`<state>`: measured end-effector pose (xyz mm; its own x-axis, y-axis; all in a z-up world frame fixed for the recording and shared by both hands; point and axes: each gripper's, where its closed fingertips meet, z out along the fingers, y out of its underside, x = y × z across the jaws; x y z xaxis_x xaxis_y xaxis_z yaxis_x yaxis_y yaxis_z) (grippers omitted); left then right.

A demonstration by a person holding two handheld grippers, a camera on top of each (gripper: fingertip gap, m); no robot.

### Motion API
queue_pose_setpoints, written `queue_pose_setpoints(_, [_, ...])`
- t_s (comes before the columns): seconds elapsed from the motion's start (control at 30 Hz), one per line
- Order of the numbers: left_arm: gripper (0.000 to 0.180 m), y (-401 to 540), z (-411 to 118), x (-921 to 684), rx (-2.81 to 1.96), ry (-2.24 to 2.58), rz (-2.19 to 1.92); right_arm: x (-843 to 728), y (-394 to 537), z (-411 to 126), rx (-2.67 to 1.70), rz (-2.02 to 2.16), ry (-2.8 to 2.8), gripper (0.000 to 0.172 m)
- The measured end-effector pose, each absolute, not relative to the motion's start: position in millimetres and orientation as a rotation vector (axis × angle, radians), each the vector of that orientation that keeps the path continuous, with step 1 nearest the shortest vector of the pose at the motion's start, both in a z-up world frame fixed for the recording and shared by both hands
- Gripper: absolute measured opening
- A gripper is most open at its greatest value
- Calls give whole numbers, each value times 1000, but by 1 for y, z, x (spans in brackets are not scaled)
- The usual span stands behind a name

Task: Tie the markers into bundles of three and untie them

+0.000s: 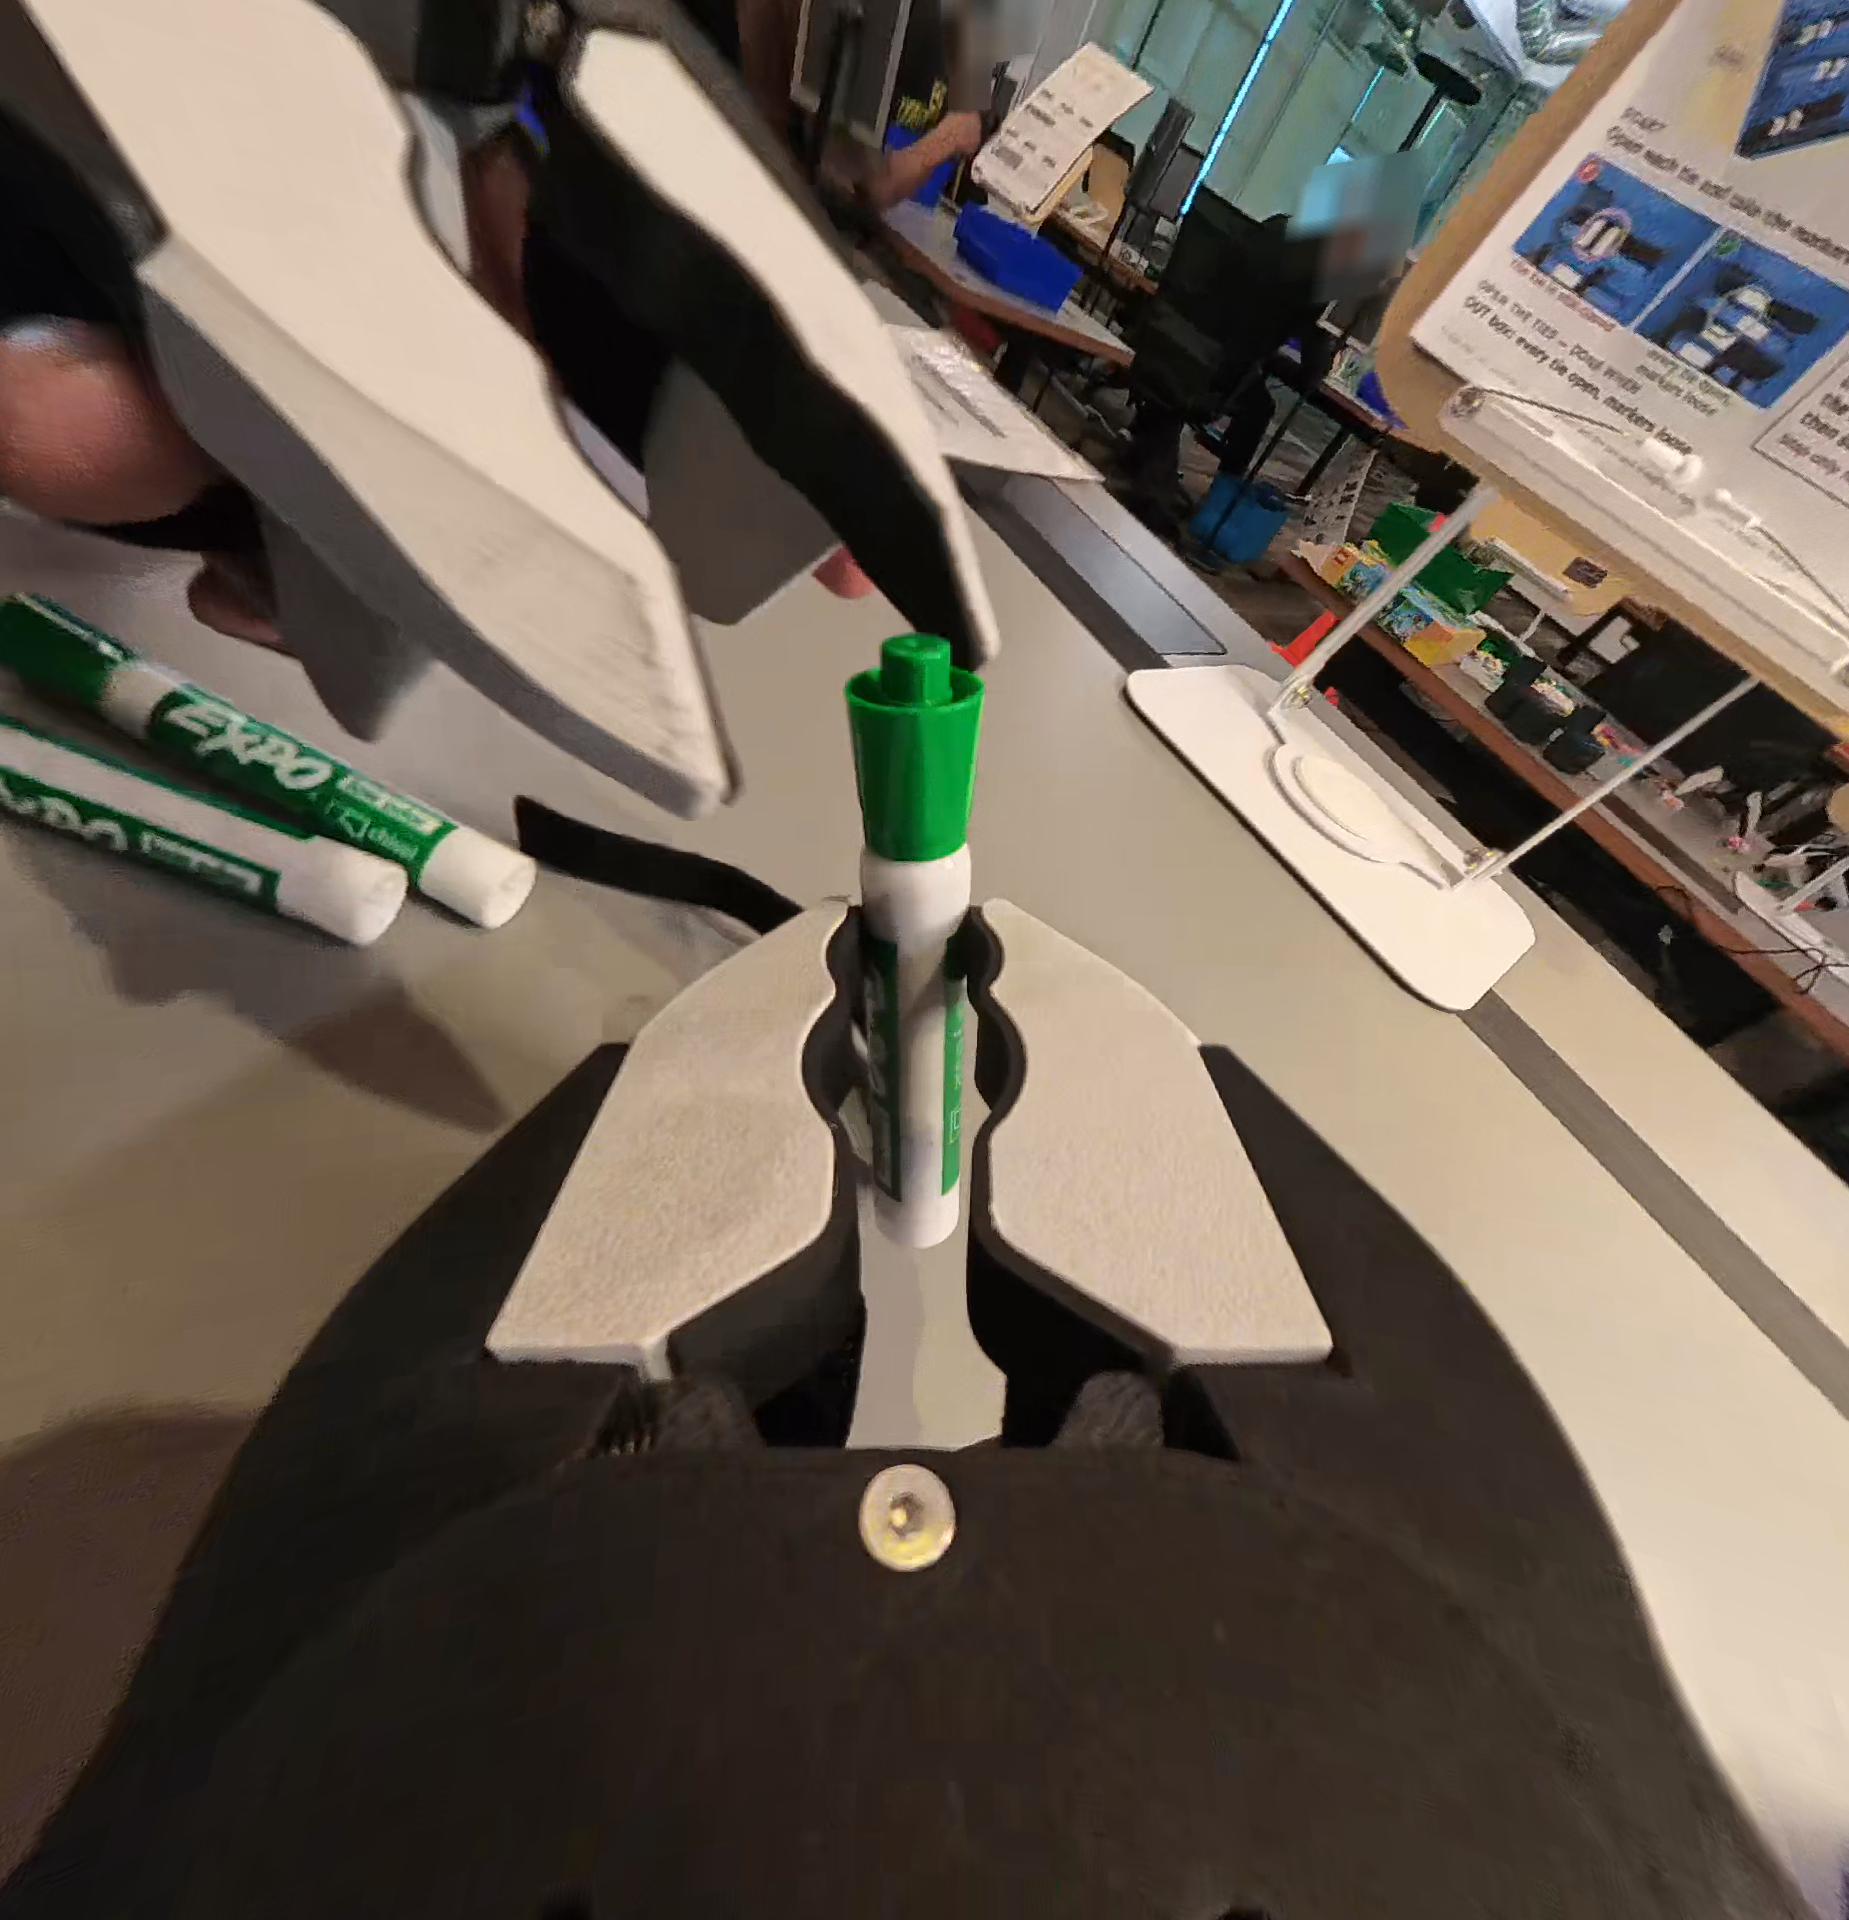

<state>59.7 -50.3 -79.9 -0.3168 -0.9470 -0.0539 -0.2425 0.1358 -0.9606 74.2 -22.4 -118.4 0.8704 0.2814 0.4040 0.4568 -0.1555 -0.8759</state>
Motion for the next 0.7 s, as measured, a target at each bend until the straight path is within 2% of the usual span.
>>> queue_pose_setpoints(0.1, [47,-53,-88,61,-1170,1711,-1169,66,-23,-127,-1766,-239,-652,19])
queue_pose_setpoints(0.23, [20,-52,-90,61,-1184,1695,-1155,62,-24,-130,-1763,-313,-702,18])
queue_pose_setpoints(0.3, [13,-50,-90,61,-1177,1684,-1146,62,-24,-129,-1759,-328,-706,19])
queue_pose_setpoints(0.57, [20,-48,-96,60,-1116,1743,-997,64,-24,-131,-1762,-360,-721,19])
queue_pose_setpoints(0.7, [30,-46,-102,58,-1074,1810,-891,65,-25,-131,-1756,-374,-729,19])
